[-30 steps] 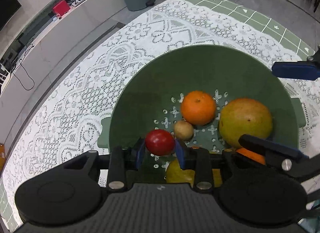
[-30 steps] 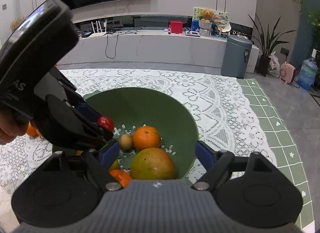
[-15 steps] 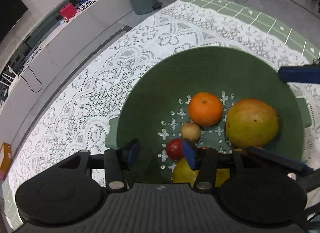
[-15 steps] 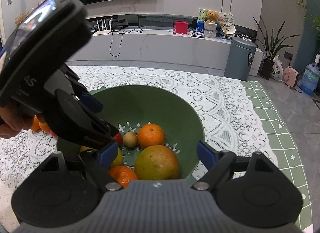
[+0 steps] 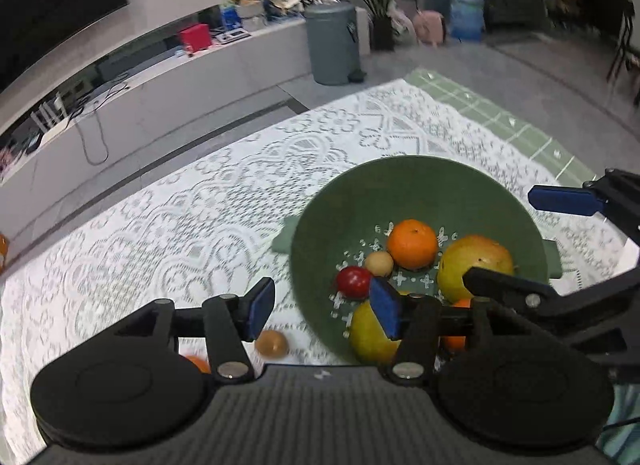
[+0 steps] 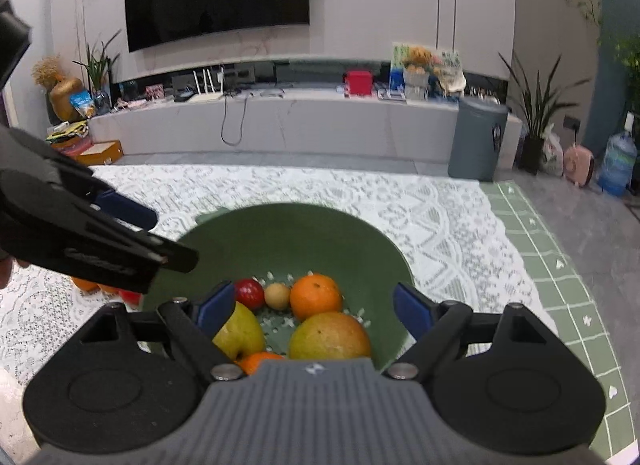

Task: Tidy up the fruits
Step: 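Withdraw both tools from the colander toward the remaining tangerines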

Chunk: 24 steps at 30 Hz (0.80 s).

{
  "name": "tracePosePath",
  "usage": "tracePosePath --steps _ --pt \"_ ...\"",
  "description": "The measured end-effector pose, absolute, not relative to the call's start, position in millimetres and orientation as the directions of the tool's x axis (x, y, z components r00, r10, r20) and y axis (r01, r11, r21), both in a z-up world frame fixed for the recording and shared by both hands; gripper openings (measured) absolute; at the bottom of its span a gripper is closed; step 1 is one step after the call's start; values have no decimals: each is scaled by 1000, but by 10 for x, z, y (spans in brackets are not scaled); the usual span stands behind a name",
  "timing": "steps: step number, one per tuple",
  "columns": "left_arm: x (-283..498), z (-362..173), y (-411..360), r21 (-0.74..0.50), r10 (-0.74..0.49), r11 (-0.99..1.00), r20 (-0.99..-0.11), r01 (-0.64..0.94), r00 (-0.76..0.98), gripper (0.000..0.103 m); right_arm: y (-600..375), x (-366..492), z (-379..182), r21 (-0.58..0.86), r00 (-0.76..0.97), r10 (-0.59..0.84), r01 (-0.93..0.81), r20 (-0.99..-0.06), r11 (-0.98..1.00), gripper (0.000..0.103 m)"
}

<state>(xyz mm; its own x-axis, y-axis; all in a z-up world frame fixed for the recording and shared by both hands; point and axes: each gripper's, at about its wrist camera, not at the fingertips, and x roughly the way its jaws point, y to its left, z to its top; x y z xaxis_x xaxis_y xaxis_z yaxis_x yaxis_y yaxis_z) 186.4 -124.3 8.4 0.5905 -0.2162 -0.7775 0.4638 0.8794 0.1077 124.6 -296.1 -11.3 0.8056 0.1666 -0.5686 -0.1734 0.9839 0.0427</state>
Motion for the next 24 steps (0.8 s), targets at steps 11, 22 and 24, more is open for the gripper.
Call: tracePosePath --steps 11,22,24 --pt "1492 182 -477 47 -185 946 -732 320 656 64 -2574 970 10 107 814 263 -243 -518 964 92" --pt "1119 5 171 -4 -168 973 -700 231 694 65 -1920 690 -106 128 795 337 -318 -504 940 92" --pt "1070 -30 264 -19 -173 974 -699 224 694 65 -1840 678 -148 140 783 352 -329 -513 934 90"
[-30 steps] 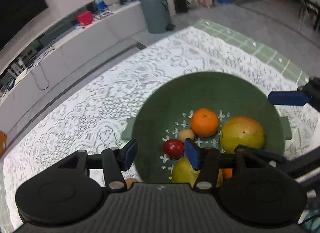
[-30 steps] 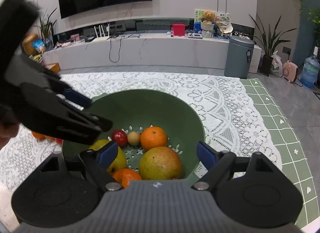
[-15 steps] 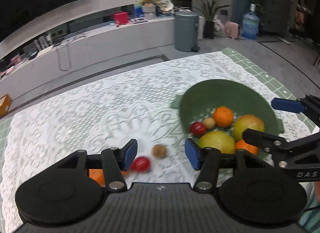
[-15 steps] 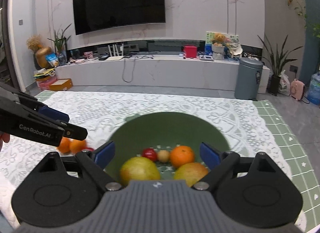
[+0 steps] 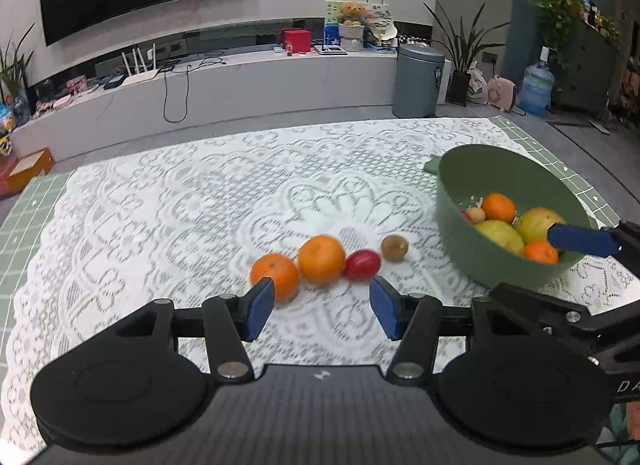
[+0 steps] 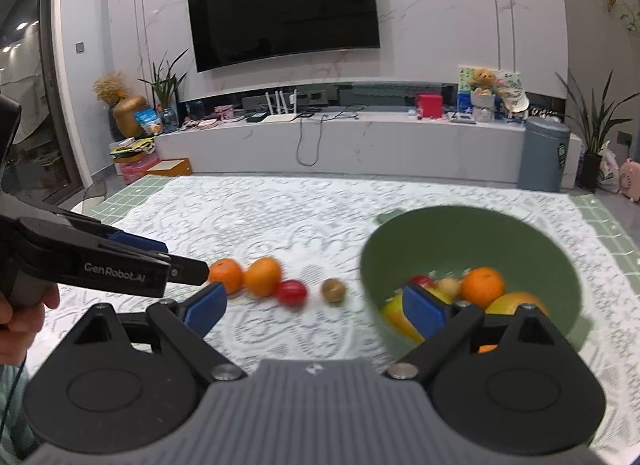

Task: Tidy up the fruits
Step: 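Withdraw both tools from the colander toward the remaining tangerines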

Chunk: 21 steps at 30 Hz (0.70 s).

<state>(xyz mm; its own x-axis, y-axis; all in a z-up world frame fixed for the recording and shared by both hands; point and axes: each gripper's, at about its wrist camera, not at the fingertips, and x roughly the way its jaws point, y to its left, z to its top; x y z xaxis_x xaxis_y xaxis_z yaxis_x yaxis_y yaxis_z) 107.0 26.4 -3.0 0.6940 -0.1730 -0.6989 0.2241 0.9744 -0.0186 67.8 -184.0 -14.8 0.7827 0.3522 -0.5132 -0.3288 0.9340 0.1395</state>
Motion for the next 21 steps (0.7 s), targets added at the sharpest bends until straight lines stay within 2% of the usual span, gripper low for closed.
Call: tracePosePath --steps 3,7,11,14,21 --pt "1014 -68 408 -41 -172 979 -693 200 700 65 -1733 689 -204 153 764 365 -337 -532 929 83" --pt "991 -115 559 -61 -170 982 -678 177 715 64 -1597 702 -273 169 746 370 -335 -554 927 81" --pt "1007 -164 647 -93 -196 979 -663 180 723 63 -1454 729 -312 114 752 351 -349 -558 930 80" --pt "1033 -219 687 -112 -216 975 -660 190 720 60 -1390 780 -325 85 760 332 -345 -558 935 71" --pt "1205 -355 740 -156 -246 969 -670 191 701 57 -1240 923 -405 29 761 303 -351 -573 936 62"
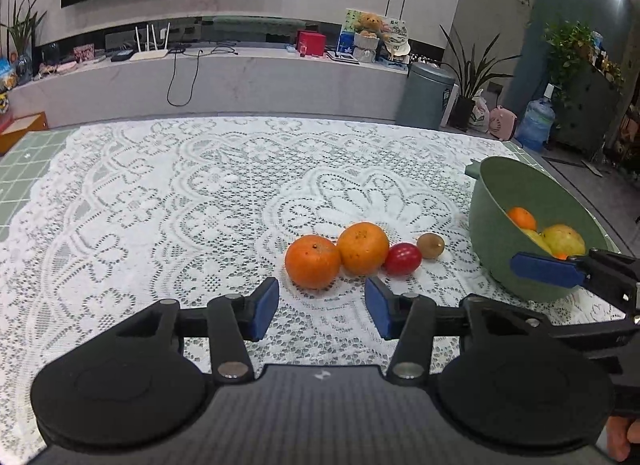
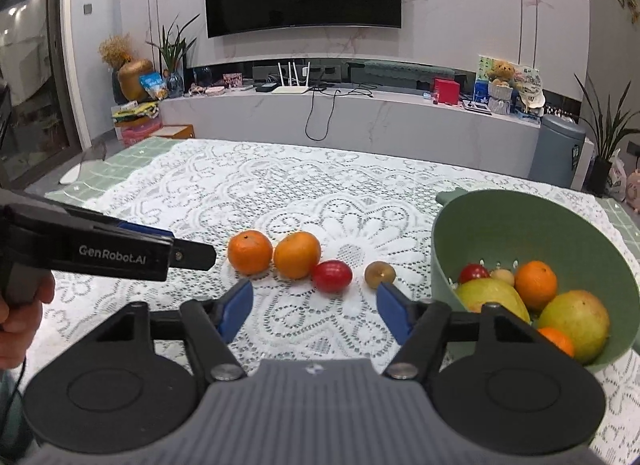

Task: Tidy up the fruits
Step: 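Withdraw both tools from the colander toward the remaining tangerines, then grasp a tangerine with the left tool while the right tool grasps another tangerine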

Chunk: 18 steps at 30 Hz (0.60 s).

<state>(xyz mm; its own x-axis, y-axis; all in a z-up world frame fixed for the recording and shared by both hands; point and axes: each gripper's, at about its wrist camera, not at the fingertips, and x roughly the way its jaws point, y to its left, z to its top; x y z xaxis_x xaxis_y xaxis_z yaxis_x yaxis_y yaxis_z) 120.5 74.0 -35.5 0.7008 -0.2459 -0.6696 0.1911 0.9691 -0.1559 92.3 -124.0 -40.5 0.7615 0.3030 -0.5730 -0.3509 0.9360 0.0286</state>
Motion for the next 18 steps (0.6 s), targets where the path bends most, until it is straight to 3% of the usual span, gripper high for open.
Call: tracePosePath --steps 2,18 --pt "1268 -390 758 -170 -250 968 -675 183 694 56 -1203 964 -441 11 760 295 -354 -579 935 58" --pt "1668 -614 772 -185 -270 963 -724 198 635 56 -841 1397 -637 -152 743 292 -466 -602 872 55"
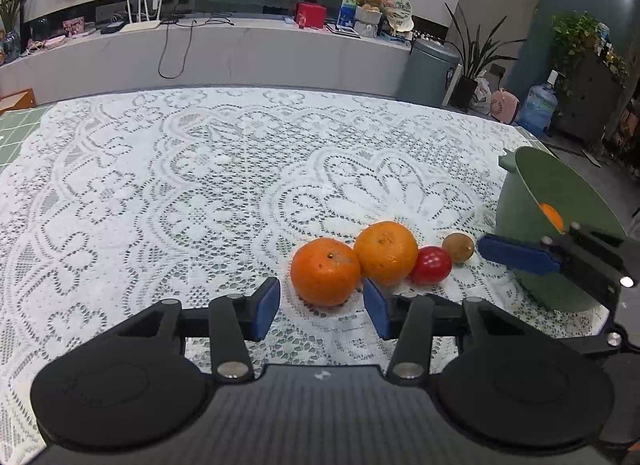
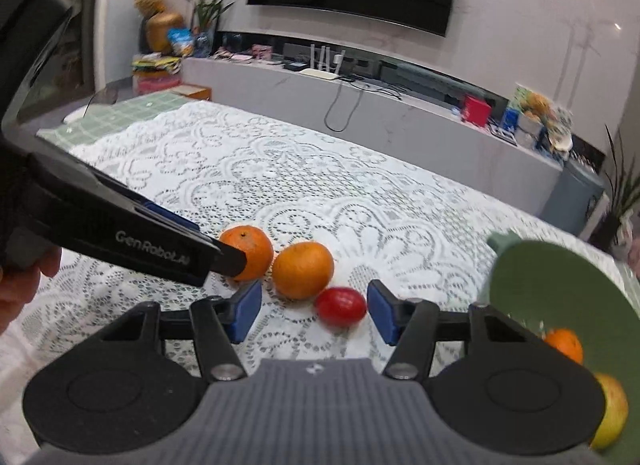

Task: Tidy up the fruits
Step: 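Grasp a tangerine with the left tool while the right tool grasps another tangerine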

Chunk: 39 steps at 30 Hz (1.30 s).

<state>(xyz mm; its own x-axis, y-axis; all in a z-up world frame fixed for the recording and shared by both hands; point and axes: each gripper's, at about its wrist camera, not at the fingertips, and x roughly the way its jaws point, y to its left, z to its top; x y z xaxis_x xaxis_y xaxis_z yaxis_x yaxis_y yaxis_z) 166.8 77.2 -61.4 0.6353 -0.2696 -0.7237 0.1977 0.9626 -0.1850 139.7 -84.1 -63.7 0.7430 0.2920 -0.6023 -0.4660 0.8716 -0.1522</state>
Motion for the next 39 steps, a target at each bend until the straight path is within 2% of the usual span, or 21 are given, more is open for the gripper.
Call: tracePosePath --steps 5,10,19,22,31,39 --pt "1738 -642 776 -198 -283 959 -729 203 623 56 -734 1489 -724 -255 742 270 -509 -614 822 55" --pt "1803 -682 784 -223 -300 954 -736 201 607 56 -701 1574 -796 -289 733 274 -540 -622 790 52" --pt "1877 -730 802 -258 -322 947 -734 193 598 56 -650 1713 -893 -301 715 299 -582 -631 755 48" --pt "1893 -735 820 -281 -338 941 -730 191 593 53 -629 1754 -919 -298 707 308 -594 -636 747 44" --pt "1912 -754 851 -322 -363 930 -717 179 596 50 -596 1795 -953 -294 704 309 -595 -639 748 44" --pt "1897 -711 864 -312 -344 936 -711 164 614 48 -576 1740 -934 -306 712 305 -591 -632 747 43"
